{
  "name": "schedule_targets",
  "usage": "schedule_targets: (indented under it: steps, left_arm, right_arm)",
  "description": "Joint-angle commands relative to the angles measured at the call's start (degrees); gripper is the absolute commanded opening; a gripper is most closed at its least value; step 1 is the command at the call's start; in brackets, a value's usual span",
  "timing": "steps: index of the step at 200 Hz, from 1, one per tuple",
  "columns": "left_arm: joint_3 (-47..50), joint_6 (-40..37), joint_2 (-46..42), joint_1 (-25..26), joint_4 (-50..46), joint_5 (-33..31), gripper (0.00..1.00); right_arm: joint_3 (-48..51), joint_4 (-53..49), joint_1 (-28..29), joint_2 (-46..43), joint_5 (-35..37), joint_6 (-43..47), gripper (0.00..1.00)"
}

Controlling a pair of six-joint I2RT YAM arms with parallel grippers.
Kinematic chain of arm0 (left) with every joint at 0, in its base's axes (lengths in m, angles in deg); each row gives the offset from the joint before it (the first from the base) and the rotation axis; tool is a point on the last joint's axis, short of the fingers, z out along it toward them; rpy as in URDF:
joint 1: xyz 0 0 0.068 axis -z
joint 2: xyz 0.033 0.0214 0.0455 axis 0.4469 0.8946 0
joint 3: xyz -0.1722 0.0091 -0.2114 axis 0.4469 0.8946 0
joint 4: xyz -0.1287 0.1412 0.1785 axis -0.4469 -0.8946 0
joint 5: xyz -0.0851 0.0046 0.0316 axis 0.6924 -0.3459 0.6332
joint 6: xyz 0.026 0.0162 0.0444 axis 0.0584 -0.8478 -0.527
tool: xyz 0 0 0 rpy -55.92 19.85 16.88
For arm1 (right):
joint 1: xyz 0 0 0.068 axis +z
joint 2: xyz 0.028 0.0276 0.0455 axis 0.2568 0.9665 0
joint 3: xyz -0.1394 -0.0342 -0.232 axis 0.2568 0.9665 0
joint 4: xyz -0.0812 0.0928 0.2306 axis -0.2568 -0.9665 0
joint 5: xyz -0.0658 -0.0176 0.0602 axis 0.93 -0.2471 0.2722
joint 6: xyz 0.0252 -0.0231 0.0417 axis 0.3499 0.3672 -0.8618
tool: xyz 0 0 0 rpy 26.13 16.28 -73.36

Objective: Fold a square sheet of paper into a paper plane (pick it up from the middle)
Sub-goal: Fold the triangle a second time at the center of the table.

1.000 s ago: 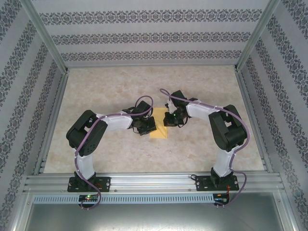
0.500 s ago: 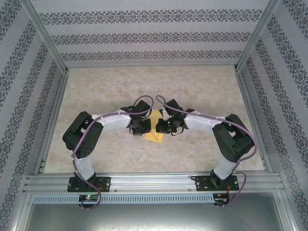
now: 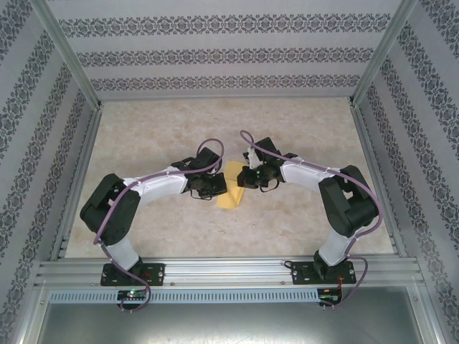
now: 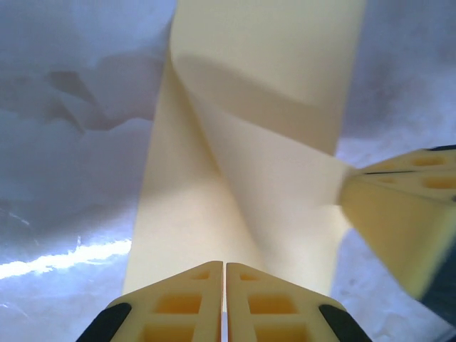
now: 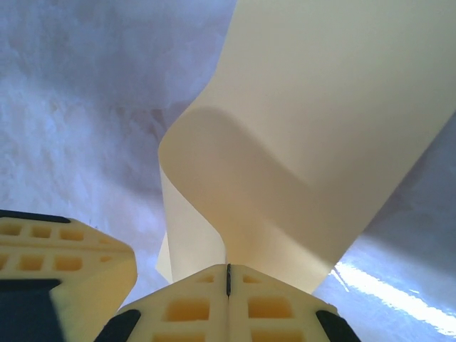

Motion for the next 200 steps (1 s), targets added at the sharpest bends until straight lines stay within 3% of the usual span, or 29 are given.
schedule_targets:
  steps: [1,63,200]
  left_arm:
    - [2.56,4.89,-1.3,-0.61,3.55,2.34,0.11]
    - [4.9,9.28,2.08,0.45,7.87,4.01,0.07]
    - [3.02,7.69,6.41,0.54,1.14,1.35,0.04]
  right_arm:
    - [-0.63,-0.47,-0.37,1.03,-3.06,2.08,0.01]
    - [-0.99,-3.48,-0.62,3.04,-2.05,3.57,0.02]
    - [-4.73,-7.59,-1.31,6.74,3.3,7.24,0.03]
